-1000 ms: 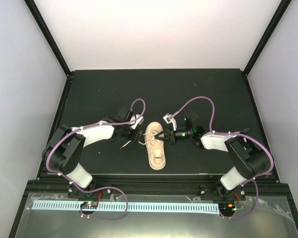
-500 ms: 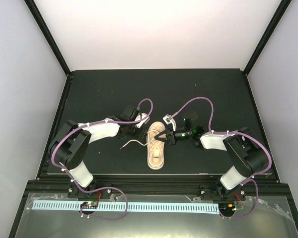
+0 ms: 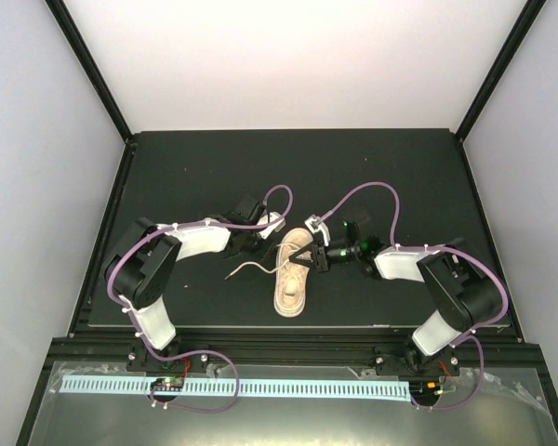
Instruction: Tie the shoes
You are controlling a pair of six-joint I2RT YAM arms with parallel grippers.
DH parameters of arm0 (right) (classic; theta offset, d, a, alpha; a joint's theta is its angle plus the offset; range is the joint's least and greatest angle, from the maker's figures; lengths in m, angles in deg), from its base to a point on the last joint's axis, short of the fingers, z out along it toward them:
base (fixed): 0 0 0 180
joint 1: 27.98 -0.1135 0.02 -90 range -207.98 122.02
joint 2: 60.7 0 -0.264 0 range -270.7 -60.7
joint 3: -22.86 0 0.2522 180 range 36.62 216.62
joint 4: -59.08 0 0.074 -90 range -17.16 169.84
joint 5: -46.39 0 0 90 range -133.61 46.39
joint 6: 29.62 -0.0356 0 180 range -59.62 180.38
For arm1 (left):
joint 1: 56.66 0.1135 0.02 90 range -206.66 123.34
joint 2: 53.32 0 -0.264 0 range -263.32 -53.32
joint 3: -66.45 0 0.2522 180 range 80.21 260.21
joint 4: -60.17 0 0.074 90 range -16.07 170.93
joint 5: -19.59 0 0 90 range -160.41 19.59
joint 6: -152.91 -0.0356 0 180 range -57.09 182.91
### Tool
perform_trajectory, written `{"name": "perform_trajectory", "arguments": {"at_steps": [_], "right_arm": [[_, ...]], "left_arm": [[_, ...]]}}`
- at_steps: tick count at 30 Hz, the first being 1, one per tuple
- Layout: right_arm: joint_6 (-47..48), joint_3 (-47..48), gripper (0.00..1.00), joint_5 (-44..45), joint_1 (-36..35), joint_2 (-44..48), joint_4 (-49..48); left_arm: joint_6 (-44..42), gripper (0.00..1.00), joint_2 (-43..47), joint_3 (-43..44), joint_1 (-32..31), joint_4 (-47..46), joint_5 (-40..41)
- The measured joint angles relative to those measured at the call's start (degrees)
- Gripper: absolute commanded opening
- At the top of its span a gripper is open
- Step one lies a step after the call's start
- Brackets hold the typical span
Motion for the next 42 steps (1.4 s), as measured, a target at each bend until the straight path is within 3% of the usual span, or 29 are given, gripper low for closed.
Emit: {"name": "perform_trajectory", "arguments": {"at_steps": [8,16,24,29,34,42], "right_arm": [[-0.09,0.0,0.02,-0.24,0.0,-0.02,-0.11],[-0.26,0.0,0.02,-0.26,0.0,-0.02,-0.52],[-0.24,0.0,0.02,0.37,0.0,0.02,0.09],[-0.28,0.0,0.02,1.55,0.0,0.83,0.98],[-0.68,-0.13,0.02,2.91,0.0,4.46,0.98],[-1.44,-1.07,0.02,6.08,0.0,7.28,1.86]], "left_arm": [[0.24,0.02,-0.35,0.0,-0.11,-0.66,1.66],[2.16,0.02,3.34,-4.13,-0.26,-2.4,3.28],[10.58,0.01,21.31,-11.28,-1.33,0.37,1.95],[17.94,0.01,32.52,-16.2,-5.11,5.92,-0.09],[24.83,0.02,37.51,-18.84,-10.08,10.95,-4.37],[36.3,0.01,40.46,-18.18,-22.08,6.51,-11.1]]}}
